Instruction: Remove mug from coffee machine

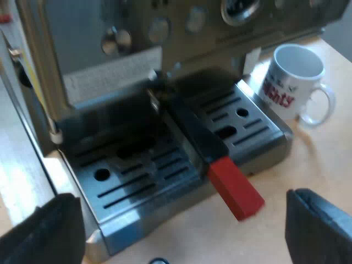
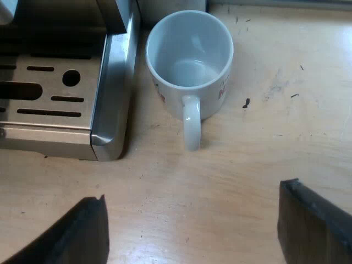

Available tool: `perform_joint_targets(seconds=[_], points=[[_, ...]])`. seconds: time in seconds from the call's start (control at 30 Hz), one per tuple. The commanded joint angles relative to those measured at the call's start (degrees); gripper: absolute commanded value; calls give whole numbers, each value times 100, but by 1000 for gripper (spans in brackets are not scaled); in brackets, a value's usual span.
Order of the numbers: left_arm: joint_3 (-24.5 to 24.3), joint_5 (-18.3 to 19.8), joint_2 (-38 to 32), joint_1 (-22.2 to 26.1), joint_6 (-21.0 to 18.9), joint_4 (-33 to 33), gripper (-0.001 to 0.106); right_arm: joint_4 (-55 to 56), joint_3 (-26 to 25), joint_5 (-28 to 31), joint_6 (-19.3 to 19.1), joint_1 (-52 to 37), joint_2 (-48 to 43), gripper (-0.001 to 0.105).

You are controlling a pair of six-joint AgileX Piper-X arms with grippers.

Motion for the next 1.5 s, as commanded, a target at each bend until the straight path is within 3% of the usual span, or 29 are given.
perform_joint_targets(seconds=[0.03, 0.17, 0.23, 0.33, 0.37, 0.43, 0.47, 0.67, 0.9, 0.93, 0.97, 1.2, 1.5], points=[[-165, -80, 104, 294, -162, -40, 77, -108, -127, -58, 6, -101, 182, 66], [-221, 267, 127, 911, -162, -40, 77, -256, -125, -285, 6, -693, 266, 66], [-218, 500, 127, 1449, -162, 111, 77, -289, -125, -333, -7, -825, 266, 66], [-218, 532, 127, 1985, -58, 384, 77, -329, -125, -452, -22, -1101, 266, 66], [-218, 534, 127, 2026, -36, 403, 77, -310, -125, -711, -422, -1953, 234, 66], [-218, 575, 127, 2221, 109, 484, 77, -286, -125, -671, -797, -2213, 164, 66], [-218, 602, 56, 2504, 440, 604, 77, -351, -125, -628, -930, -2276, 70, 66], [-218, 536, -233, 2502, 534, 617, 77, -558, -125, -526, -1420, -2256, -514, 66], [-218, 434, -528, 2502, 584, 617, 77, -512, -125, -600, -1421, -2256, -1217, 66], [-218, 394, -1211, 2502, 728, 617, 77, -467, -125, -600, -1421, -2256, -1520, 66], [-218, 394, -1370, 2502, 748, 617, 77, -449, -114, -610, -1421, -2256, -1660, 66], [-218, 297, -2123, 2502, 748, 692, 77, -302, -114, -713, -1413, -2256, -2536, 66], [-218, 270, -2946, 2502, 782, 1294, 77, 27, -114, -1094, -1413, -2256, -3564, 66]])
